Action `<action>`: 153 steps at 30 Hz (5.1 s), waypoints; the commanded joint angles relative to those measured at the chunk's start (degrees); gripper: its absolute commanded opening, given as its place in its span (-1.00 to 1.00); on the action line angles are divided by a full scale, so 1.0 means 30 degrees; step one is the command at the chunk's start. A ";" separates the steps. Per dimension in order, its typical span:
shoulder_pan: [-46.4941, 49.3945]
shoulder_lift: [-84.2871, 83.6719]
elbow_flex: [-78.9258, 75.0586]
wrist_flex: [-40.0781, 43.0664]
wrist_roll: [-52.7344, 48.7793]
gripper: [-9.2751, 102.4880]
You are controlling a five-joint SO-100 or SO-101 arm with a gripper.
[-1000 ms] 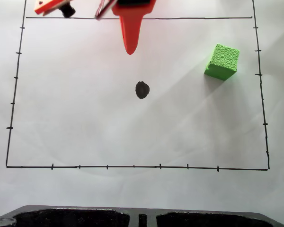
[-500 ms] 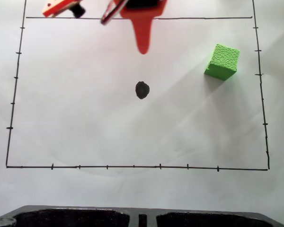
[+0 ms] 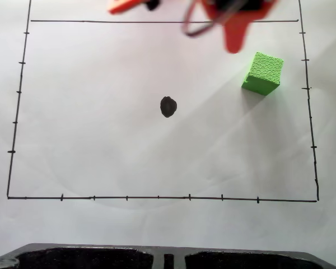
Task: Grasp the colored block, Place it on the black dot, and then return the arm to the default position.
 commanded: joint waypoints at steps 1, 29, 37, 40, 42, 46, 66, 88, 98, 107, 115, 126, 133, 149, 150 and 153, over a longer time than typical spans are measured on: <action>-0.1260 -0.1670 -0.2930 0.1465 0.1230 -0.84; -0.3545 -0.6240 -0.5479 0.3340 0.5479 -0.52; -0.3896 -0.6943 -0.5479 0.3193 0.5947 -0.31; -0.4072 -0.7295 -0.5479 0.3018 0.6006 -0.28; -0.4189 -0.7646 -0.5479 0.2842 0.6064 -0.27; -0.4512 -0.8379 -0.5479 0.2549 0.6152 -0.26; -0.5127 -1.2568 -0.6943 0.2578 0.6035 -0.25; -0.4512 -1.4297 -0.7646 0.2783 0.5303 -0.36; -0.4365 -1.4268 -0.7646 0.2637 0.4834 -0.51; -0.3955 -1.4033 -0.7441 0.2139 0.3867 -0.69; -0.3721 -1.3213 -0.7529 0.2373 0.2432 -0.73; -0.0586 -1.0576 -0.7676 0.4336 -0.4072 -0.76; 0.1934 -1.0020 -0.7705 0.5361 -0.8437 -0.75; 0.6387 -1.0635 -0.7822 0.4629 -1.5176 -0.75; 0.6592 -1.0723 -0.7822 0.4482 -1.5293 -0.75; 0.7002 -1.1191 -0.7822 0.4131 -1.5762 -0.75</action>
